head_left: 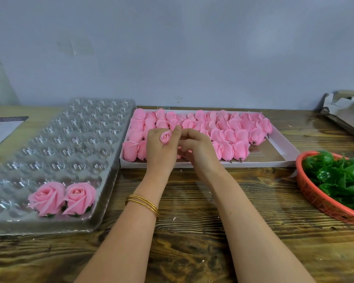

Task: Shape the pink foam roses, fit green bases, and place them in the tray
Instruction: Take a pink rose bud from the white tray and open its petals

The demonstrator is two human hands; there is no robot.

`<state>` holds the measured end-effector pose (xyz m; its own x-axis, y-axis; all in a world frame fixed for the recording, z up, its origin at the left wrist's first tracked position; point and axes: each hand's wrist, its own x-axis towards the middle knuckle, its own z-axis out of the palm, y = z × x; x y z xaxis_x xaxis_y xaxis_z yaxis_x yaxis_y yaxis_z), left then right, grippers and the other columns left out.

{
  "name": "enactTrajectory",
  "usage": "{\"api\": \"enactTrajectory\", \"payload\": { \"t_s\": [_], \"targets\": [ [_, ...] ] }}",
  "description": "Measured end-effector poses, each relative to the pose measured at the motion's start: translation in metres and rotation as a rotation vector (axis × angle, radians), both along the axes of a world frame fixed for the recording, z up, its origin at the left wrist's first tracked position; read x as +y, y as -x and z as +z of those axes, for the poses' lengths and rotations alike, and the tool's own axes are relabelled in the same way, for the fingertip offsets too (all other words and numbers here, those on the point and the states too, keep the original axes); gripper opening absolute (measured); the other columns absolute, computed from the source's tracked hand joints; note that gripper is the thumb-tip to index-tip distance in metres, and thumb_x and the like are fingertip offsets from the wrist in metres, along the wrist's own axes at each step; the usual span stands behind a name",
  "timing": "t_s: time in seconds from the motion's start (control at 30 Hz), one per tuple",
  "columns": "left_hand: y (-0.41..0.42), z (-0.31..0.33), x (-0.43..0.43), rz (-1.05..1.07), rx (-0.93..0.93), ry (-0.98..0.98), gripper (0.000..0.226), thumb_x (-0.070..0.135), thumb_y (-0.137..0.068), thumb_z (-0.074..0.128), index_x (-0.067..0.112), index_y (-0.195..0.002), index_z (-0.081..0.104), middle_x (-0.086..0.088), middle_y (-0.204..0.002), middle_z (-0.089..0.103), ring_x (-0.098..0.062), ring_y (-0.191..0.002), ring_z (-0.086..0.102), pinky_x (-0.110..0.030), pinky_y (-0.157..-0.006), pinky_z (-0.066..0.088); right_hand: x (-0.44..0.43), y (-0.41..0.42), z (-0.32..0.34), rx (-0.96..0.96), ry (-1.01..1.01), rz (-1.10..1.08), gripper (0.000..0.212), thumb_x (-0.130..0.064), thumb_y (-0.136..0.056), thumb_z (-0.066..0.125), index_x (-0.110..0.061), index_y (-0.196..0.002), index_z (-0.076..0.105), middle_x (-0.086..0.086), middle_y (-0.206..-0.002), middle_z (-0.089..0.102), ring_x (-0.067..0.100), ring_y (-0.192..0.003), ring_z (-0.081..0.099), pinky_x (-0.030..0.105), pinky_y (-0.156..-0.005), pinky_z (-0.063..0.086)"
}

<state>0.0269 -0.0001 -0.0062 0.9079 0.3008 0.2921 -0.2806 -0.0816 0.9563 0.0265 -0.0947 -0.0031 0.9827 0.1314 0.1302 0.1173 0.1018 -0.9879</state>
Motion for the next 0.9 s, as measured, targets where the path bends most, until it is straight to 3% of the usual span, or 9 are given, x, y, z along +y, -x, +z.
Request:
{"api": "enactTrajectory", "payload": {
  "t_s": [0.1, 0.17, 0.27, 0.37, 0.53, 0.63, 0.7, 0.9],
  "targets": [
    [0.0006, 0.0012, 0.0011, -0.030, 0.007, 0.049, 0.036, 0.032, -0.093, 0.065, 0.040, -0.059, 0.066, 0.008, -0.060, 0.066, -0.005, -0.062, 0.065, -0.027, -0.055, 0.056, 0.0003, 0.0020, -0.0002, -0.067, 0.092, 0.024, 0.035, 0.013, -0.070, 0.058, -0.002, -0.100, 0.065, 0.015, -0.088, 0.065, 0.024, -0.083, 0.063, 0.040, -0.077, 0.056],
    [0.0001, 0.0016, 0.0008, -0.045, 0.034, 0.127, 0.029, 0.029, -0.093, 0.066, 0.028, -0.064, 0.068, 0.012, -0.058, 0.067, 0.001, -0.057, 0.065, -0.016, -0.050, 0.050, 0.0006, 0.0028, -0.0013, -0.111, 0.143, 0.018, 0.037, 0.017, -0.072, 0.066, -0.002, -0.104, 0.064, 0.018, -0.095, 0.068, 0.027, -0.089, 0.065, 0.040, -0.086, 0.056],
    [-0.0001, 0.0017, 0.0005, -0.104, 0.084, 0.213, 0.019, 0.030, -0.093, 0.066, 0.019, -0.079, 0.068, 0.007, -0.062, 0.070, -0.004, -0.062, 0.068, -0.018, -0.053, 0.051, -0.0002, 0.0034, -0.0020, -0.144, 0.185, 0.018, 0.040, 0.014, -0.073, 0.072, 0.000, -0.109, 0.062, 0.022, -0.103, 0.068, 0.027, -0.094, 0.065, 0.034, -0.089, 0.055],
    [0.0008, 0.0016, 0.0009, -0.156, 0.099, 0.249, 0.022, 0.032, -0.093, 0.066, 0.014, -0.082, 0.070, 0.001, -0.066, 0.071, -0.009, -0.065, 0.070, -0.021, -0.054, 0.052, 0.0000, 0.0036, -0.0021, -0.146, 0.219, 0.005, 0.038, 0.011, -0.075, 0.072, 0.000, -0.109, 0.061, 0.018, -0.102, 0.066, 0.024, -0.092, 0.064, 0.038, -0.088, 0.056],
    [0.0014, 0.0020, 0.0029, -0.174, 0.113, 0.234, 0.023, 0.036, -0.090, 0.069, 0.020, -0.075, 0.072, -0.001, -0.070, 0.071, -0.015, -0.071, 0.072, -0.026, -0.061, 0.055, 0.0001, 0.0028, -0.0023, -0.129, 0.203, -0.004, 0.035, 0.014, -0.075, 0.070, 0.004, -0.108, 0.061, 0.023, -0.102, 0.066, 0.022, -0.089, 0.063, 0.043, -0.086, 0.056],
    [0.0017, 0.0025, 0.0054, -0.199, 0.119, 0.213, 0.027, 0.039, -0.089, 0.069, 0.029, -0.064, 0.072, 0.004, -0.066, 0.069, -0.013, -0.072, 0.070, -0.032, -0.068, 0.058, -0.0022, 0.0043, -0.0013, -0.120, 0.162, 0.075, 0.033, 0.011, -0.078, 0.068, -0.009, -0.104, 0.068, 0.009, -0.095, 0.071, 0.018, -0.090, 0.067, 0.040, -0.087, 0.056],
    [0.0024, 0.0037, 0.0062, -0.193, 0.127, 0.182, 0.029, 0.040, -0.089, 0.069, 0.033, -0.061, 0.070, 0.010, -0.061, 0.065, -0.009, -0.068, 0.069, -0.028, -0.065, 0.056, -0.0032, 0.0059, -0.0005, -0.113, 0.144, 0.125, 0.033, 0.008, -0.081, 0.066, -0.020, -0.098, 0.070, 0.001, -0.087, 0.072, 0.016, -0.089, 0.068, 0.037, -0.087, 0.056],
    [0.0014, 0.0038, 0.0071, -0.181, 0.121, 0.160, 0.028, 0.043, -0.089, 0.068, 0.025, -0.067, 0.071, 0.006, -0.064, 0.066, -0.007, -0.069, 0.067, -0.027, -0.065, 0.057, -0.0039, 0.0080, 0.0016, -0.083, 0.144, 0.177, 0.027, -0.002, -0.085, 0.064, -0.026, -0.095, 0.073, 0.002, -0.084, 0.070, 0.018, -0.088, 0.066, 0.036, -0.088, 0.054]
  ]
}}
